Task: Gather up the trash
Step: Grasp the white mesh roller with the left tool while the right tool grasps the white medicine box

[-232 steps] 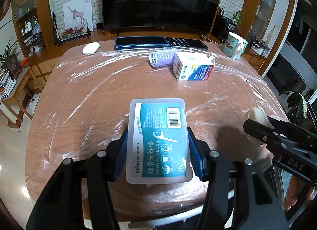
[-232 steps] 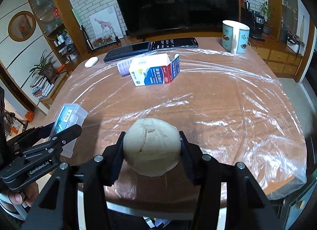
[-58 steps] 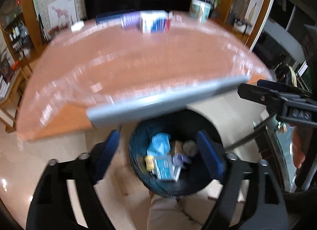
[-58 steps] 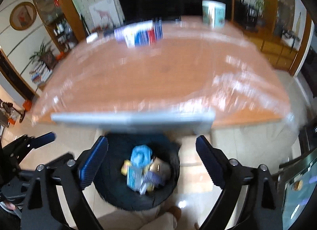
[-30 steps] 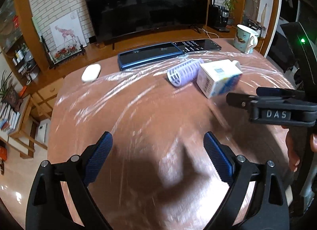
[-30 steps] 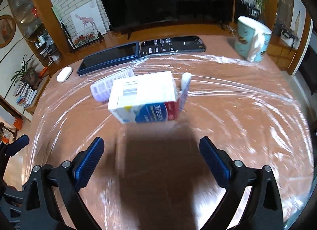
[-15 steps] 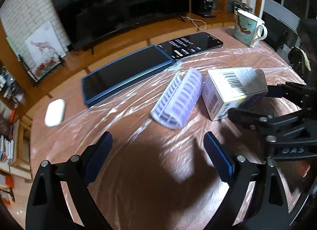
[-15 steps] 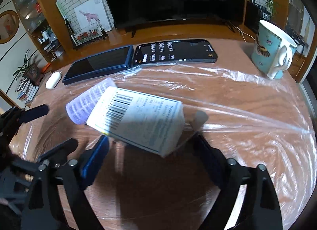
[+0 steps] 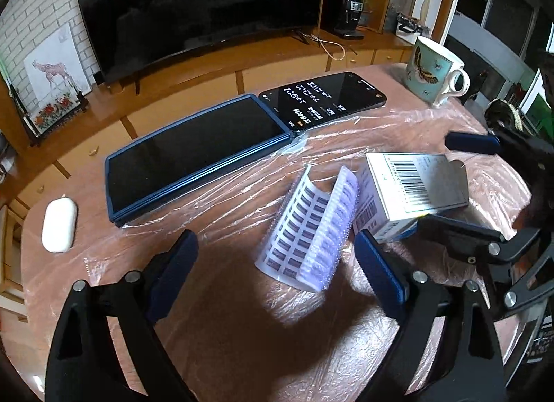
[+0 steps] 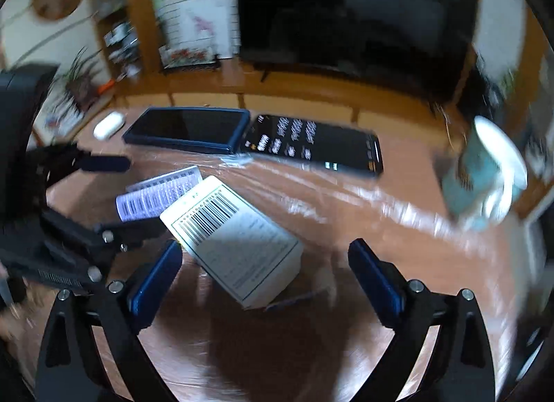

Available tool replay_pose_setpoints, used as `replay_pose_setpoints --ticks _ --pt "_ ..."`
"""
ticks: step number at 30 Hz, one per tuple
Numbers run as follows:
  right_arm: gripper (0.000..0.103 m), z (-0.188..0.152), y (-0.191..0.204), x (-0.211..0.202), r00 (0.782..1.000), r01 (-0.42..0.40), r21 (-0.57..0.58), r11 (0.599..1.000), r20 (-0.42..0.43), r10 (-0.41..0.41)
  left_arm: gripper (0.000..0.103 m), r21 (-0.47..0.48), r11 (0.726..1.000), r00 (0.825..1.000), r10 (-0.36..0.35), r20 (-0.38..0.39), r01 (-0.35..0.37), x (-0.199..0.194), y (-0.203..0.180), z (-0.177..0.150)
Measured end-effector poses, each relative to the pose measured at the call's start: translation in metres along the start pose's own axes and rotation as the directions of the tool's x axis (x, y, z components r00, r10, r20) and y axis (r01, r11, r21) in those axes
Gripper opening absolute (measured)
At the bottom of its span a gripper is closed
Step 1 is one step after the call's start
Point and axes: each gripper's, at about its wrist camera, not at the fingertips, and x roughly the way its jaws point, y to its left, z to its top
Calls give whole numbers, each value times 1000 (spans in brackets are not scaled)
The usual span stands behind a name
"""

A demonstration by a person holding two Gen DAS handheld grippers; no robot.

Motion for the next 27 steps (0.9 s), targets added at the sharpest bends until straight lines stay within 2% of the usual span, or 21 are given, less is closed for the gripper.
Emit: replay_pose_setpoints --ticks 4,6,9,12,17,18,22,27 --pt "94 5 2 6 999 -52 -93 994 -16 51 80 7 1000 1000 -17 -19 17 6 -2 -1" --pt "89 5 7 13 996 -85 -130 988 -49 79 74 9 1000 999 -25 -26 25 9 -3 -1" --pt "86 3 11 22 991 -115 -154 981 -88 102 72 16 999 999 -30 -28 31 11 -5 -1" --pt "78 3 8 26 985 -152 -112 982 -99 141 64 21 999 999 -33 -26 33 10 -5 0" --pt "53 2 4 30 976 -189 -67 980 -121 180 58 -4 999 999 -42 -24 42 9 -3 0" --pt "49 1 5 30 974 -198 -58 979 -123 189 51 -7 999 999 -34 -23 34 9 -3 0" --pt "47 -2 2 27 968 -227 -5 974 -112 225 44 -15 1000 999 -22 -23 22 8 -3 -1" --pt "47 -8 -2 20 969 -228 62 972 -85 233 44 -35 999 1000 -15 -11 14 4 -5 -5"
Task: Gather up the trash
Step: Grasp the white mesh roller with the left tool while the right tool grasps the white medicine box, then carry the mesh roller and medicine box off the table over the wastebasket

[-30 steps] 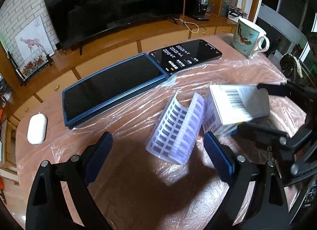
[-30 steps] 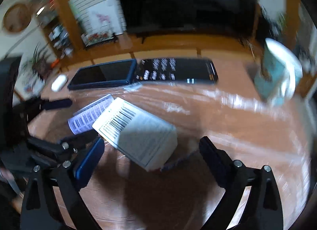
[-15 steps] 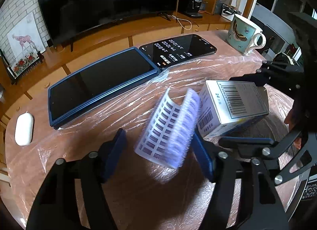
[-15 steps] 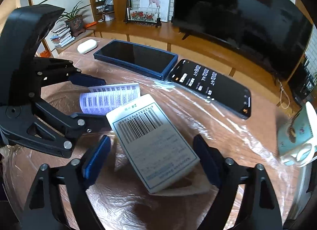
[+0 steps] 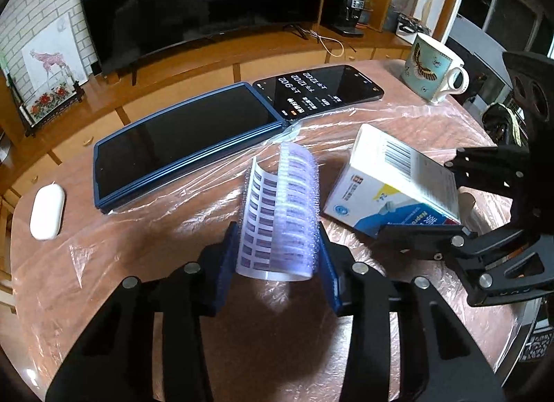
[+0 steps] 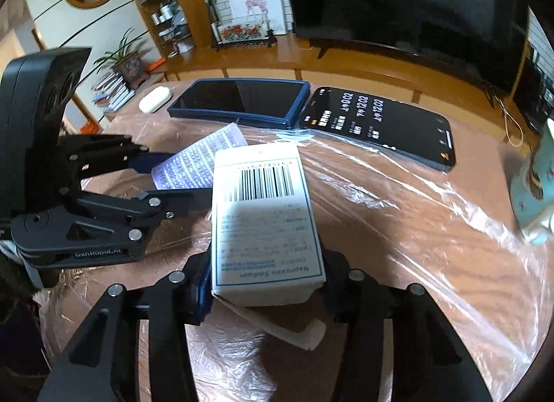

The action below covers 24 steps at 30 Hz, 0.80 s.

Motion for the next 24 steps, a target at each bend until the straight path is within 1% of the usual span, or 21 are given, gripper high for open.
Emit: replay_pose_setpoints --ticks 5,8,16,24 --pt "47 -7 -2 -14 999 -18 56 998 32 16 43 -54 999 999 -1 37 3 -14 2 -7" --pt "47 -12 -2 -18 999 -29 85 996 37 26 43 -68 998 999 -3 53 6 -22 -1 -10" --pt "47 -25 9 -30 999 -16 106 994 41 11 43 -98 995 998 14 65 -8 -36 -10 -25" --pt "47 -39 22 -45 999 -13 134 991 48 7 43 -137 991 997 15 77 -4 -55 -17 -44"
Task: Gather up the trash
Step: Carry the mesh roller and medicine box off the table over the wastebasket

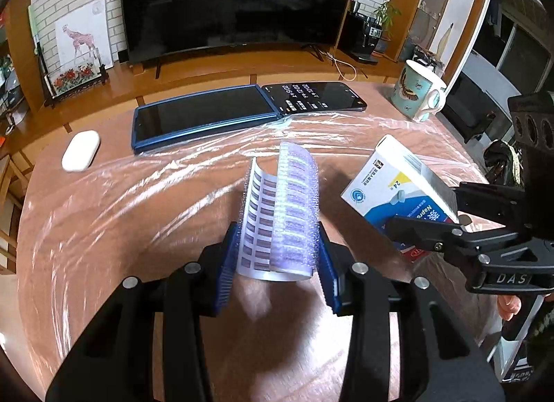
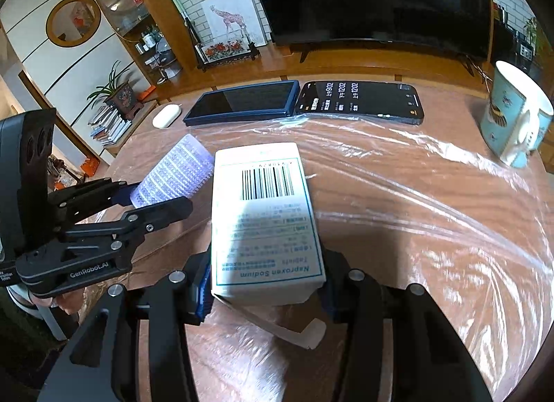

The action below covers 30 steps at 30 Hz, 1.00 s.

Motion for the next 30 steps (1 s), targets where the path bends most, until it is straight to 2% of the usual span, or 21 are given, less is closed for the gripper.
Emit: replay_pose_setpoints --ticks 9,21,30 --pt "47 -27 29 -27 1000 7 -26 1000 19 -7 43 -13 1000 999 -18 30 18 -38 -8 -33" --pt "47 -83 62 -68 999 25 -13 1000 41 -24 43 11 999 997 -48 62 47 -91 -24 -86" --pt "47 -125 78 -99 998 35 4 999 54 -35 43 40 996 995 -78 57 76 -123 -39 -125"
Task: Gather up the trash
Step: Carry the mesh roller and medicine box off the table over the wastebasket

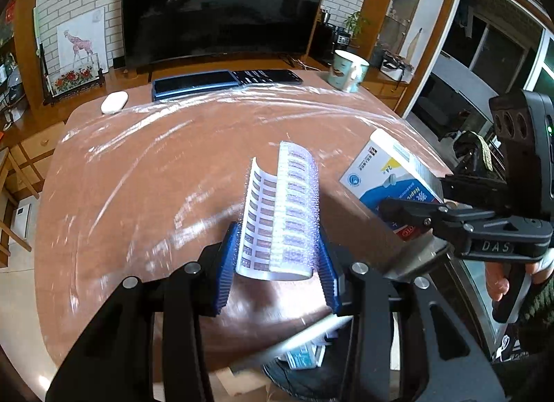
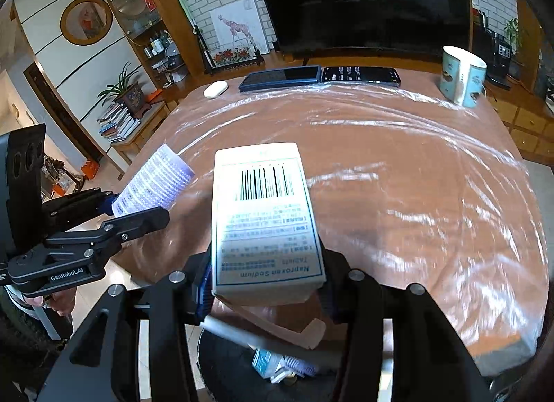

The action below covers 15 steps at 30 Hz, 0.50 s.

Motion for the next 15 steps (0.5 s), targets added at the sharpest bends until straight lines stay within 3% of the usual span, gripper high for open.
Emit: replay_pose_setpoints --ticks 15 --pt "47 -61 5 -41 998 -57 -39 998 -42 55 43 2 1000 1000 4 -28 -4 -26 -47 -55"
